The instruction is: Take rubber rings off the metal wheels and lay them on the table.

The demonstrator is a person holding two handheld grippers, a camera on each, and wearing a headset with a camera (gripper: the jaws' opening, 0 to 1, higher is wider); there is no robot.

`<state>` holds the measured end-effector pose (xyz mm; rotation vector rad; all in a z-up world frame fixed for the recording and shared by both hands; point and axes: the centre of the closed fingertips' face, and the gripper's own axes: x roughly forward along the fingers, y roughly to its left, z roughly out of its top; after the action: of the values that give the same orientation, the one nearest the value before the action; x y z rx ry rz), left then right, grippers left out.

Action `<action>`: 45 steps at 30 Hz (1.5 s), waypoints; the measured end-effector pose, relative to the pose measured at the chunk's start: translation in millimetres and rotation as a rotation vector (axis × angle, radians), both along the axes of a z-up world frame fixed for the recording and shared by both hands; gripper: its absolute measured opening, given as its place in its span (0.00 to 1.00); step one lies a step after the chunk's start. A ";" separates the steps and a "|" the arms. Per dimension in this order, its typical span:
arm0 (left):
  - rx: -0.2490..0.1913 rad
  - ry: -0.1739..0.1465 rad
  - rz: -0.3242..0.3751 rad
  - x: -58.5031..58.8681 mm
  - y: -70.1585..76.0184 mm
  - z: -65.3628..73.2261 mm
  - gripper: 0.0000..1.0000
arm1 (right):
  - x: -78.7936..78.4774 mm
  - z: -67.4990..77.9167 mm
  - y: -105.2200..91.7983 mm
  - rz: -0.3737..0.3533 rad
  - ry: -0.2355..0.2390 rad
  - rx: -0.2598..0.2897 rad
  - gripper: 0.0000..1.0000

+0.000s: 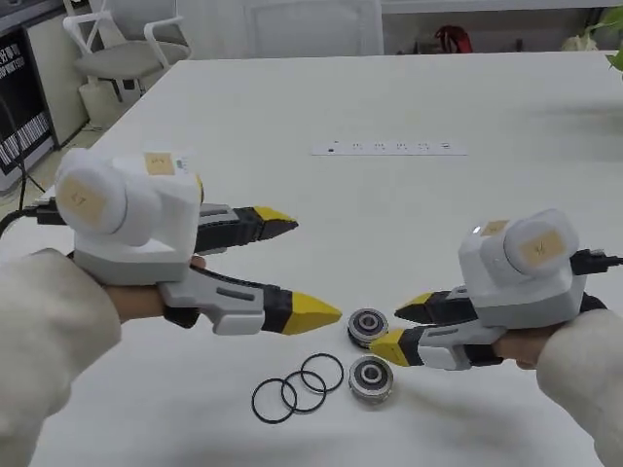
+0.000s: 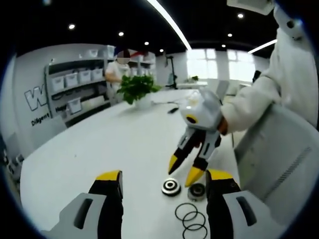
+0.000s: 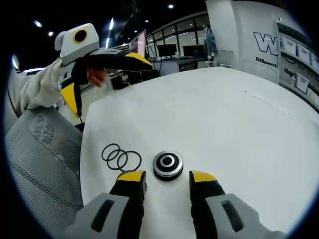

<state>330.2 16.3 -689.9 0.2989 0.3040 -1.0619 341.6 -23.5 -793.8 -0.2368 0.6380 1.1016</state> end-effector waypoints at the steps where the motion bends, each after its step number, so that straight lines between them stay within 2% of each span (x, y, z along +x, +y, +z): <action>1: 0.009 0.000 -0.007 0.2 -4.3 -1.8 0.69 | 0.5 -0.2 -0.2 -0.002 0.001 0.001 0.32; 3: 0.011 0.009 -0.036 -1.6 -13.3 -4.4 0.69 | 0.8 -0.8 -0.3 -0.005 0.006 0.005 0.31; 7: 0.000 0.039 -0.049 1.2 -25.9 -10.0 0.65 | 1.1 -2.1 -1.0 -0.009 0.013 0.006 0.31; 11: 0.000 0.044 -0.039 10.4 -33.2 -17.7 0.61 | 2.8 -2.8 -1.2 -0.019 0.019 0.015 0.30; 15: 0.011 0.046 -0.019 19.4 -35.1 -25.9 0.53 | 2.3 -4.1 -1.5 -0.028 0.032 0.023 0.29; 20: -0.009 0.067 0.002 25.6 -39.9 -31.9 0.47 | 2.7 -4.7 -2.3 -0.036 0.040 0.031 0.29; 23: 0.014 0.067 -0.007 24.2 -41.8 -40.3 0.43 | 2.4 -4.9 -2.2 -0.034 0.038 0.030 0.28; 29: 0.065 0.086 -0.021 21.0 -38.1 -62.7 0.37 | 0.6 -6.7 -1.8 -0.030 0.039 0.025 0.27; 35: 0.102 0.118 -0.019 17.6 -35.0 -80.3 0.32 | -1.5 -7.5 -0.5 -0.022 0.039 0.021 0.25; 45: 0.137 0.125 0.006 19.2 -33.5 -93.5 0.23 | -1.7 -7.8 0.4 -0.020 0.035 0.021 0.24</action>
<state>349.4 -17.2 -783.4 0.3550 0.4907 -1.0580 339.9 -23.1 -801.6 -0.1932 0.6582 1.0951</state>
